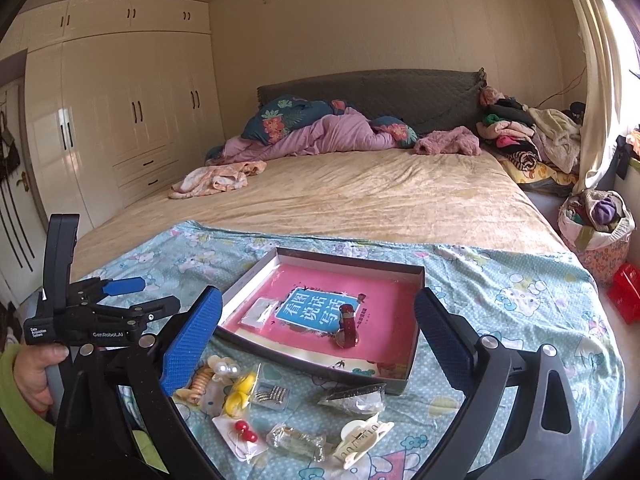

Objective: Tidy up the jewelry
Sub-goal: 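Withdraw both tools from the box back toward the remaining jewelry, then move right tool to clear bag while left tool nears orange hair tie, then close right tool on clear bag while left tool grasps orange hair tie, then carry bag in right tool into pink box while left tool carries hair tie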

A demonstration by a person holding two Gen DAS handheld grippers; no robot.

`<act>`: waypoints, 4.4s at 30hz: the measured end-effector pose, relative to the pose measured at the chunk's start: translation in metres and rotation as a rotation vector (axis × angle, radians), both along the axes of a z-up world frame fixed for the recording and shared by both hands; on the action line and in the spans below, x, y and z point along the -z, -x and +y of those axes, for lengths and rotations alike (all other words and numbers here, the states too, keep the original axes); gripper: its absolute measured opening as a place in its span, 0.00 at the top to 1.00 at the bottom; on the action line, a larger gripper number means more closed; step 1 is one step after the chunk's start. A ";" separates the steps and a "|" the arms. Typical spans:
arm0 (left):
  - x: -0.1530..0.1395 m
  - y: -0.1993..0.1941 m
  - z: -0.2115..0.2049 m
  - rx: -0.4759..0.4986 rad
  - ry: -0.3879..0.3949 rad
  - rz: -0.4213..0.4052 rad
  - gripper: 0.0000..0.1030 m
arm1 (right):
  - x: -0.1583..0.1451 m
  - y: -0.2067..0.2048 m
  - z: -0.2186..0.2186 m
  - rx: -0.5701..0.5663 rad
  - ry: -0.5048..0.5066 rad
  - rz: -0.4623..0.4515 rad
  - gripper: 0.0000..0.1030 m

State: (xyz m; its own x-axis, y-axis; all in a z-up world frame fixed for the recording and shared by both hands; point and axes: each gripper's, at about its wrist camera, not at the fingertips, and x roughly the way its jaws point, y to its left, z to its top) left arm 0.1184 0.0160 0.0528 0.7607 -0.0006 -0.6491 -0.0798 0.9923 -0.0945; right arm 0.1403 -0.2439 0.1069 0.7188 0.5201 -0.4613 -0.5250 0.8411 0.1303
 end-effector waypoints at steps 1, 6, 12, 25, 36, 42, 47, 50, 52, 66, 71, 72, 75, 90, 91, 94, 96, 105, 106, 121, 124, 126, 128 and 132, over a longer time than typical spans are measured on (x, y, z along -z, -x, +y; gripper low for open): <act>0.000 0.002 -0.001 -0.001 -0.005 0.000 0.12 | 0.000 0.002 0.000 -0.001 0.003 0.000 0.07; 0.002 0.017 -0.005 0.004 -0.026 -0.002 0.12 | -0.001 0.012 -0.003 -0.010 0.012 0.000 0.07; 0.010 0.028 -0.012 0.013 -0.048 0.010 0.12 | 0.006 0.017 -0.006 -0.015 0.023 0.021 0.07; 0.038 0.039 -0.012 0.014 -0.045 0.092 0.12 | 0.025 0.027 -0.013 -0.030 0.043 0.074 0.07; 0.066 0.046 -0.015 0.029 -0.061 0.165 0.12 | 0.055 0.035 -0.014 -0.056 0.064 0.160 0.07; 0.087 0.047 -0.014 0.023 -0.061 0.224 0.12 | 0.072 0.036 -0.007 -0.084 0.068 0.213 0.07; 0.100 0.047 -0.012 0.025 -0.051 0.264 0.12 | 0.088 0.037 -0.001 -0.111 0.081 0.249 0.07; 0.105 0.047 -0.011 0.027 -0.049 0.280 0.12 | 0.099 0.034 0.002 -0.118 0.097 0.273 0.07; 0.109 0.046 -0.010 0.028 -0.034 0.292 0.12 | 0.106 0.033 0.004 -0.124 0.105 0.291 0.07; 0.121 0.028 -0.013 0.034 -0.021 0.302 0.37 | 0.133 0.035 0.025 -0.155 0.300 0.238 0.08; 0.126 0.019 -0.016 0.050 -0.028 0.320 0.63 | 0.142 0.035 0.033 -0.179 0.379 0.206 0.09; 0.127 0.017 -0.017 0.049 -0.027 0.321 0.65 | 0.144 0.036 0.036 -0.190 0.398 0.194 0.10; 0.126 0.010 -0.016 0.050 -0.024 0.315 0.68 | 0.147 0.037 0.045 -0.214 0.465 0.152 0.13; 0.131 -0.003 -0.011 0.041 -0.028 0.307 0.81 | 0.185 0.014 0.082 -0.419 0.656 0.152 0.44; 0.131 -0.003 -0.010 0.042 -0.026 0.305 0.83 | 0.186 0.009 0.082 -0.421 0.635 0.170 0.47; 0.129 0.000 -0.011 0.048 -0.032 0.294 0.86 | 0.184 -0.002 0.076 -0.426 0.548 0.239 0.67; 0.126 0.002 -0.013 0.050 -0.031 0.284 0.87 | 0.181 -0.004 0.072 -0.417 0.513 0.256 0.68; 0.100 0.022 -0.010 0.060 0.018 0.210 0.88 | 0.155 0.007 0.045 -0.369 0.380 0.259 0.69; 0.095 0.024 -0.008 0.060 0.021 0.199 0.88 | 0.150 0.007 0.042 -0.360 0.361 0.256 0.69; 0.041 0.019 0.009 0.029 0.043 0.076 0.88 | 0.071 -0.012 0.001 -0.210 0.117 0.148 0.69; 0.029 0.011 0.009 0.037 0.028 0.054 0.88 | 0.059 -0.018 -0.003 -0.197 0.085 0.129 0.69; 0.022 0.007 0.005 0.043 0.017 0.040 0.88 | 0.053 -0.022 -0.004 -0.190 0.073 0.117 0.69; 0.015 0.001 0.002 0.053 0.013 0.029 0.88 | 0.047 -0.025 -0.006 -0.183 0.059 0.107 0.69; 0.006 -0.008 -0.004 0.069 -0.009 0.014 0.88 | 0.036 -0.030 -0.008 -0.177 0.036 0.084 0.69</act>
